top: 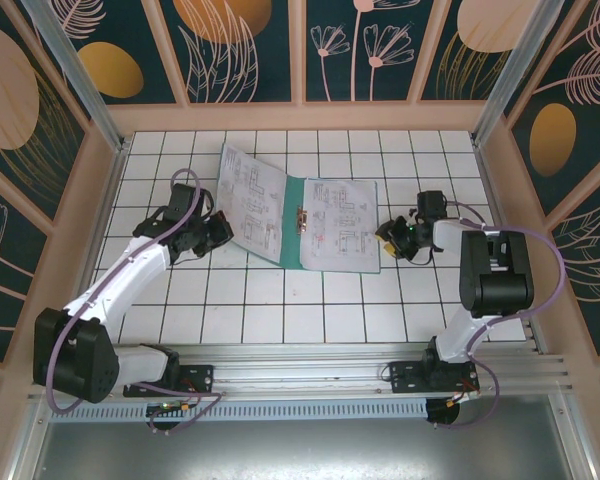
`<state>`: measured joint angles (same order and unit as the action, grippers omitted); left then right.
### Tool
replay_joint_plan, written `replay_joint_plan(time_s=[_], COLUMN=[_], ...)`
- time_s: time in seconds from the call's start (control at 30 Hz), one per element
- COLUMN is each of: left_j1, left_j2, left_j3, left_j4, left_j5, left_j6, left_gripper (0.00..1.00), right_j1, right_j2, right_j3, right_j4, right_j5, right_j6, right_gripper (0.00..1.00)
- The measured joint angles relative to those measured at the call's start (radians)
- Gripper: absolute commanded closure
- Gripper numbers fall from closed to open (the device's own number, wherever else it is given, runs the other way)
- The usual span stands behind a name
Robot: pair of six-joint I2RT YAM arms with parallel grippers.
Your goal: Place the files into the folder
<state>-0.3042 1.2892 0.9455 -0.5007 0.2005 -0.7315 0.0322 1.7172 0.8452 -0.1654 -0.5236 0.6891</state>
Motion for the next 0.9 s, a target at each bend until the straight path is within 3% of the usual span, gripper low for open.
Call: replay_joint_plan(time_s=[0.23,0.53,0.73,0.9], left_j1=[-0.005,-0.079,-0.166,-0.269], left_j2=[0.001,0.025,0.077,0.168], left_j3=[0.067,0.160,0.221,0.317], left_j4=[-0.028,-0.027,-0.025,-0.029], left_j5=[0.027,0.112,0.137,0.128], left_j6=[0.072,0.179,0.212,0.238], left_gripper=[1.00,1.00,1.00,0.93], right_j1=[-0.002,0.002,0.012,0.025], right_j2=[0.018,0.033,0.050,0.060], right_j3=[0.010,0.031,0.054,0.066], right_j4=[-0.013,-0.053,-0.081,-0.089], right_j5=[-0.001,0.013,0.029,0.038], right_j6=[0.027,0.032,0.034,0.036], right_gripper=[0.66,0.77,0.83,0.86])
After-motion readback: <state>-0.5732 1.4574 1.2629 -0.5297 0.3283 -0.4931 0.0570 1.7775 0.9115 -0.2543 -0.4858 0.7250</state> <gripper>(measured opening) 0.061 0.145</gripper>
